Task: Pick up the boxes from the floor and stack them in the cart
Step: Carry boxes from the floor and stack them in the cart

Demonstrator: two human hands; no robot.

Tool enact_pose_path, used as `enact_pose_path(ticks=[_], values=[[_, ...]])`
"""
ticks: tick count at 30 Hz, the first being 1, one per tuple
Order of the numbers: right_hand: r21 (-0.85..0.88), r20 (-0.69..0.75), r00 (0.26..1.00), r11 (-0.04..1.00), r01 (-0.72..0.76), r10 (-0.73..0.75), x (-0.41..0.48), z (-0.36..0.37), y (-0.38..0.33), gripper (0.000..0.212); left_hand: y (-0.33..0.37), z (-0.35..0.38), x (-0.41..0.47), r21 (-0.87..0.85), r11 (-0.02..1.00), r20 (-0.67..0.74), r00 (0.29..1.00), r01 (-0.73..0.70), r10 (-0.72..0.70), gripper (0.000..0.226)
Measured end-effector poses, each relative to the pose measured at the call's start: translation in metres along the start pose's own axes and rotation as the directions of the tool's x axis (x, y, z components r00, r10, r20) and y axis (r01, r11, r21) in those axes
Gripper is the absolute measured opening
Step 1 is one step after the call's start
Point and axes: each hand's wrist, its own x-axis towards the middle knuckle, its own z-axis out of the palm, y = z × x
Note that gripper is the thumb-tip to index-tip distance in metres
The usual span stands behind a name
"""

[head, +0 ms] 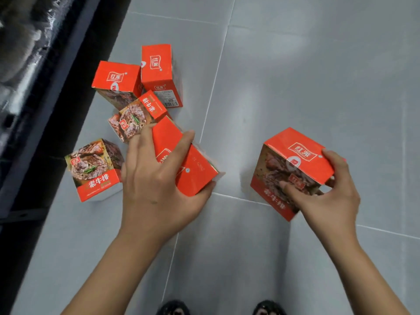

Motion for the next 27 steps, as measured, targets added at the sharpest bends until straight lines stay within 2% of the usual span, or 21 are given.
enact_pose_path(ticks=[7, 12, 17, 22, 27], values=[[-0.071, 0.055, 0.997, 0.996, -0.047, 0.051, -0.037, -0.146, -0.123, 0.089, 0.09, -0.147, -0.002, 0.008, 0.993, 0.098, 0.988, -0.121, 0.12, 0.077], [-0.103, 0.095, 0.991, 0.991, -0.089, 0.098, -0.074, -0.248, -0.23, 0.09, 0.169, -0.267, 0.004, 0.017, 0.974, 0.221, 0.951, -0.228, 0.218, 0.078], [-0.088, 0.017, 0.991, 0.987, -0.131, 0.133, -0.111, -0.333, -0.316, 0.091, 0.243, -0.374, 0.006, 0.021, 0.95, 0.272, 0.916, -0.311, 0.294, 0.08], [-0.124, -0.03, 0.997, 0.989, -0.08, 0.077, -0.139, -0.396, -0.371, 0.09, 0.296, -0.445, -0.004, 0.051, 0.919, 0.291, 0.886, -0.39, 0.36, 0.082], [-0.11, -0.109, 0.99, 0.989, -0.101, 0.089, -0.166, -0.437, -0.401, 0.093, 0.326, -0.494, -0.004, 0.042, 0.827, 0.335, 0.788, -0.561, 0.517, 0.08]])
